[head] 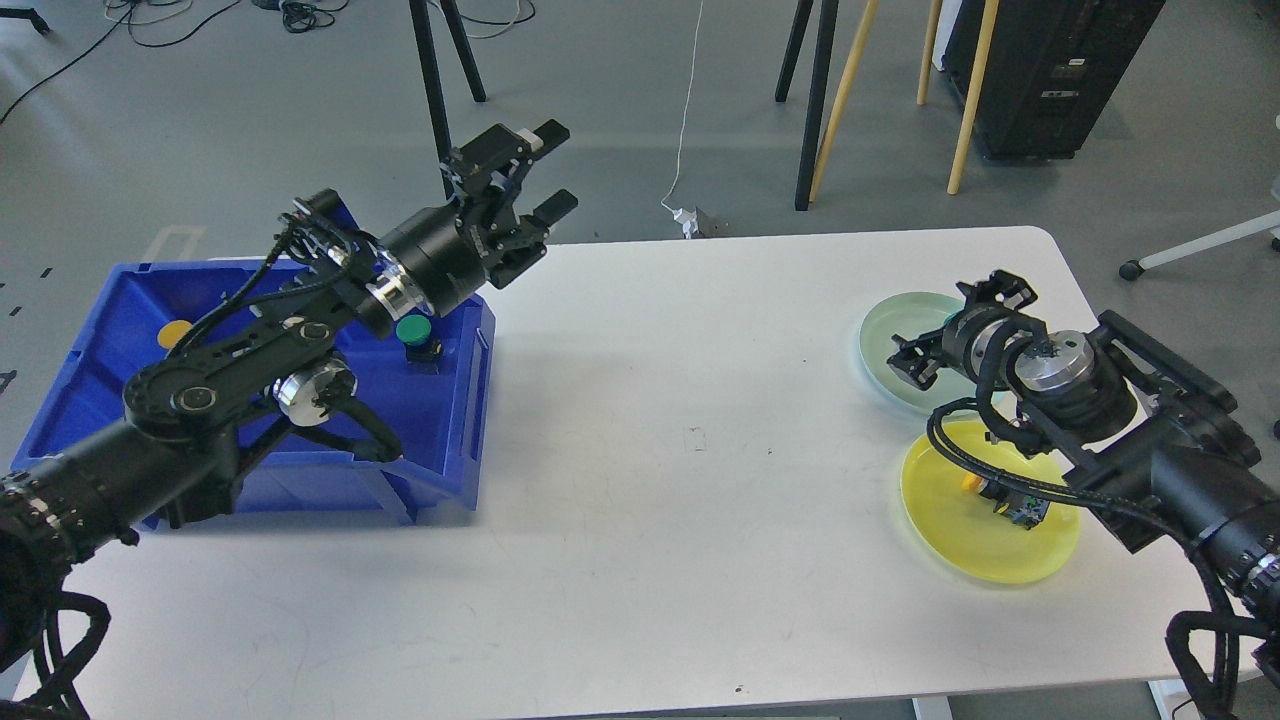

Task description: Pass button and place on color plate

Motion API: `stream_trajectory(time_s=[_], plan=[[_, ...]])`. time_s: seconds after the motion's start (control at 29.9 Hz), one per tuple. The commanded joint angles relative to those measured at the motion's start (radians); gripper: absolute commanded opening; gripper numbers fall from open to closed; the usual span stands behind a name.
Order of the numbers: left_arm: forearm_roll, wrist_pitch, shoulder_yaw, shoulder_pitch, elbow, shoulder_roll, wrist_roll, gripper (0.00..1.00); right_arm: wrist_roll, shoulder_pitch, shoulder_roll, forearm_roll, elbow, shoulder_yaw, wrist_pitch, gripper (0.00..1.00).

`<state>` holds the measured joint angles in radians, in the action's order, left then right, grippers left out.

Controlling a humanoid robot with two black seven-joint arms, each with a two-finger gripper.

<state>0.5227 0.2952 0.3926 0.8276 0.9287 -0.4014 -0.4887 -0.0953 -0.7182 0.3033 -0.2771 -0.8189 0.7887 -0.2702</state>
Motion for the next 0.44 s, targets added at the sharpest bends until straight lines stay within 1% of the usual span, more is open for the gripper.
stream_trajectory(time_s=[0.0, 0.03, 0.07, 0.17, 0.2, 0.27, 0.4], plan=[[-0.029, 0.140, 0.002, 0.005, 0.001, -0.072, 0.000, 0.90, -0.003, -0.027, 0.117, 0.114, -0.156, 0.001, 0.275, 1.00], [-0.029, 0.193, 0.003, 0.007, 0.002, -0.095, 0.000, 0.92, 0.002, -0.035, 0.141, 0.143, -0.181, 0.007, 0.363, 1.00], [-0.029, 0.193, 0.008, 0.008, 0.002, -0.120, 0.000, 0.92, 0.005, -0.040, 0.163, 0.163, -0.199, 0.015, 0.481, 1.00], [-0.029, 0.193, 0.075, 0.010, 0.009, -0.157, 0.000, 0.95, 0.008, -0.050, 0.181, 0.174, -0.198, 0.033, 0.739, 1.00], [-0.029, 0.193, 0.100, 0.008, 0.009, -0.162, 0.000, 0.96, 0.008, -0.053, 0.181, 0.177, -0.197, 0.030, 0.759, 1.00], [-0.030, 0.193, 0.139, 0.008, 0.009, -0.162, 0.000, 0.96, 0.008, -0.053, 0.174, 0.182, -0.198, 0.020, 0.759, 1.00], [-0.033, 0.193, 0.153, 0.008, 0.009, -0.154, 0.000, 0.96, 0.012, -0.043, 0.148, 0.182, -0.197, 0.036, 0.759, 1.00]])
